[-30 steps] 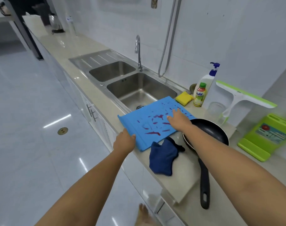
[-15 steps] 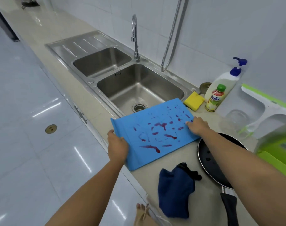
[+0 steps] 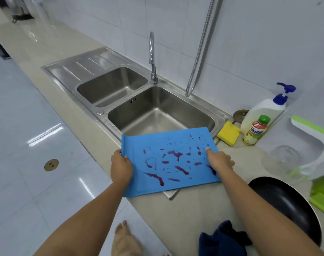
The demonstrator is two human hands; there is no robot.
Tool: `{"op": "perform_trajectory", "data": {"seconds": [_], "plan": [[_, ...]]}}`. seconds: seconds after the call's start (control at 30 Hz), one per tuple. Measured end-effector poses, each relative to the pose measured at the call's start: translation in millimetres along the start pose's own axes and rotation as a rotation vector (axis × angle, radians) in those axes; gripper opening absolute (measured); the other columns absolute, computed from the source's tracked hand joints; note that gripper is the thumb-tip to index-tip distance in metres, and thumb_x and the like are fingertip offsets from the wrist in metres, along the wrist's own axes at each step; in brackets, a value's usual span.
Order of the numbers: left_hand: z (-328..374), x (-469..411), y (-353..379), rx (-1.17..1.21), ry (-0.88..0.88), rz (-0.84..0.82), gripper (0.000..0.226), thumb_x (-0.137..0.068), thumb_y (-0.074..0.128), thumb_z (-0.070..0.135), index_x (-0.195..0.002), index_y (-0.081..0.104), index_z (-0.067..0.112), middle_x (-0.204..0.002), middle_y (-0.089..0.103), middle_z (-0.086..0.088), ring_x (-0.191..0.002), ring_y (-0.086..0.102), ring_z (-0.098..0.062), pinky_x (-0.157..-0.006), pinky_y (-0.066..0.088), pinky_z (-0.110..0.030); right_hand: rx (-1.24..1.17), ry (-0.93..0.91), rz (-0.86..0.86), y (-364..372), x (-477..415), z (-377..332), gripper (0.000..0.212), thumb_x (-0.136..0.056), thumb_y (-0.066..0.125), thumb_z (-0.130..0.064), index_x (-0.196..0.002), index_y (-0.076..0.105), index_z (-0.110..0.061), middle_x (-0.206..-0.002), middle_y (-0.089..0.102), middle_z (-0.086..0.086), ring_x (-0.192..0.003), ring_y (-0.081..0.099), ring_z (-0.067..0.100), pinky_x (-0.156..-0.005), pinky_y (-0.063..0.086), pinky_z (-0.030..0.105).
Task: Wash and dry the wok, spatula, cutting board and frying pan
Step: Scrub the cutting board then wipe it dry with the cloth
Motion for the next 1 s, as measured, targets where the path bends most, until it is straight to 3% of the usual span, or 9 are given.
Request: {"op": "perform_trajectory", "data": {"seconds": [0.23, 0.5, 0.6, 0.73, 0.87, 1.0], "plan": [[20, -129, -14, -0.032, 0.098, -0.083, 0.032, -0.098, 0.04, 0.018, -0.129, 0.047, 0.016, -0.114, 0.055, 0.0, -0.096, 0.057, -0.023, -0.082, 0.046, -0.038, -0.116, 0.058, 0.07, 25, -6, -81, 0.071, -0.092, 0.037, -0.064, -0.131, 0.053, -0.007, -0.136, 0.046, 0.018, -0.123, 0.043, 0.037, -0.098, 0.039, 0.041], [49, -264, -4, -0.118, 0.189, -0.214, 0.033, -0.097, 0.04, 0.017, -0.127, 0.051, 0.014, -0.117, 0.058, -0.008, -0.105, 0.057, -0.031, -0.086, 0.044, -0.043, -0.325, 0.241, 0.112, 51, -33, -146, 0.072, -0.084, 0.041, -0.07, -0.121, 0.059, -0.011, -0.12, 0.056, 0.012, -0.11, 0.052, 0.032, -0.091, 0.045, 0.043], [60, -304, 4, -0.126, 0.211, -0.237, 0.032, -0.095, 0.04, 0.016, -0.125, 0.052, 0.014, -0.116, 0.058, -0.009, -0.098, 0.056, -0.028, -0.081, 0.042, -0.04, -0.359, 0.272, 0.139, 56, -45, -171, 0.062, -0.09, 0.043, -0.065, -0.116, 0.055, -0.01, -0.119, 0.051, 0.01, -0.11, 0.047, 0.028, -0.089, 0.044, 0.043], [78, -346, 18, -0.126, 0.243, -0.261, 0.034, -0.095, 0.04, 0.013, -0.127, 0.051, 0.014, -0.111, 0.059, -0.006, -0.088, 0.051, -0.022, -0.077, 0.038, -0.037, -0.358, 0.261, 0.174, 54, -65, -206, 0.056, -0.093, 0.041, -0.063, -0.111, 0.054, -0.011, -0.103, 0.043, 0.006, -0.092, 0.039, 0.023, -0.077, 0.038, 0.038], [90, -377, 36, -0.181, 0.267, -0.272, 0.032, -0.094, 0.04, 0.017, -0.123, 0.052, 0.014, -0.116, 0.056, -0.006, -0.098, 0.057, -0.031, -0.082, 0.044, -0.042, -0.349, 0.276, 0.151, 53, -82, -227, 0.065, -0.091, 0.042, -0.064, -0.126, 0.057, -0.012, -0.12, 0.047, 0.01, -0.108, 0.04, 0.028, -0.08, 0.036, 0.039], [97, -393, 47, -0.26, 0.315, -0.245, 0.031, -0.095, 0.039, 0.022, -0.121, 0.053, 0.012, -0.118, 0.056, -0.01, -0.101, 0.057, -0.034, -0.083, 0.048, -0.046, -0.361, 0.261, 0.15, 62, -94, -236, 0.059, -0.09, 0.042, -0.061, -0.125, 0.057, -0.017, -0.13, 0.047, 0.011, -0.115, 0.039, 0.029, -0.082, 0.033, 0.04]]}}
Point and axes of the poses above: each hand's wrist, its own x-axis away from the middle knuckle, its own y-axis out of the palm, z = x × y, the point moved 8 cm from there along -x, towards the middle knuckle
